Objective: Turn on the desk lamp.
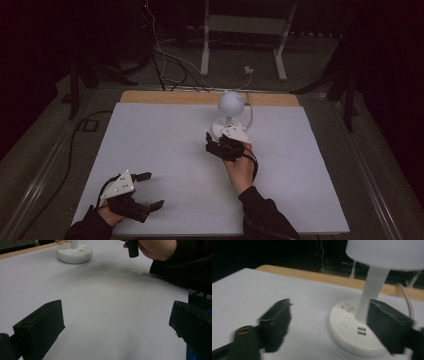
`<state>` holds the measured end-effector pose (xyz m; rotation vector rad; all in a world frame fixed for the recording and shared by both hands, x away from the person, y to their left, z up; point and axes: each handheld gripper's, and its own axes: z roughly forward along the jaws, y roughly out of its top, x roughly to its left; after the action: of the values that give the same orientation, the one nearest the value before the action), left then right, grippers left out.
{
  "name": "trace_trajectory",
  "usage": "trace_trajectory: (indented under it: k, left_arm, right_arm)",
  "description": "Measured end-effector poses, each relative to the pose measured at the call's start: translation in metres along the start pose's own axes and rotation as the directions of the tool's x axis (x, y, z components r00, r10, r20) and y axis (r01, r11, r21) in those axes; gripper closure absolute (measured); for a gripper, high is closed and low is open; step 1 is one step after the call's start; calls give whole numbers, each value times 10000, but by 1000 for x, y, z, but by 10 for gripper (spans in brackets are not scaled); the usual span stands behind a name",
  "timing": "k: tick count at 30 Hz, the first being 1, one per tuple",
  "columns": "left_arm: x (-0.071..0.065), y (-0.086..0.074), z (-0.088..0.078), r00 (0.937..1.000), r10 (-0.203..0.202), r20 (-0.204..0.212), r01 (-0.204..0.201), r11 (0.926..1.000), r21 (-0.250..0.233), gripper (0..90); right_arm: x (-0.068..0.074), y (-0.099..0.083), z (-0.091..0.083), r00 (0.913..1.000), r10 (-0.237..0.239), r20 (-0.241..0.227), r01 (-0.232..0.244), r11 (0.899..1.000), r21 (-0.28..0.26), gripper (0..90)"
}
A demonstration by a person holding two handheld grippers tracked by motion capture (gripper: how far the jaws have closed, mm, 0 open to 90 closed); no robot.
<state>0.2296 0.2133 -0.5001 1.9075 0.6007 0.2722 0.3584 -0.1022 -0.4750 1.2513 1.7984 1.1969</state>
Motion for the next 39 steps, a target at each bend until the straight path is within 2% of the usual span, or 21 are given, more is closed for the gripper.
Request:
trace_trajectory:
  k: [7, 14, 22, 32, 39]
  left_arm:
    - [0, 0, 0, 10000, 7, 18, -7, 10000, 4, 3]
    - [0, 0, 0, 10000, -4, 39, 4, 10000, -42, 3]
    - [0, 0, 0, 10000, -39, 53, 39, 10000, 1, 3]
    - [1, 0, 1, 10000, -32, 57, 32, 10000, -13, 3]
    - [1, 0, 1, 10000, -28, 74, 28, 10000, 8, 3]
  right_arm:
    - [-4, 2, 6, 9996, 126, 250, -132, 9997, 221, 507]
    - [-8, 7, 12, 9992, 302, 253, -311, 9990, 330, 692]
    - [-15, 11, 21, 9987, 209, 468, -236, 9982, 559, 885]
    - [-21, 5, 40, 9985, -328, 436, 262, 9894, 1429, 900]
    - [-23, -1, 49, 9988, -198, 452, 119, 9857, 1683, 900]
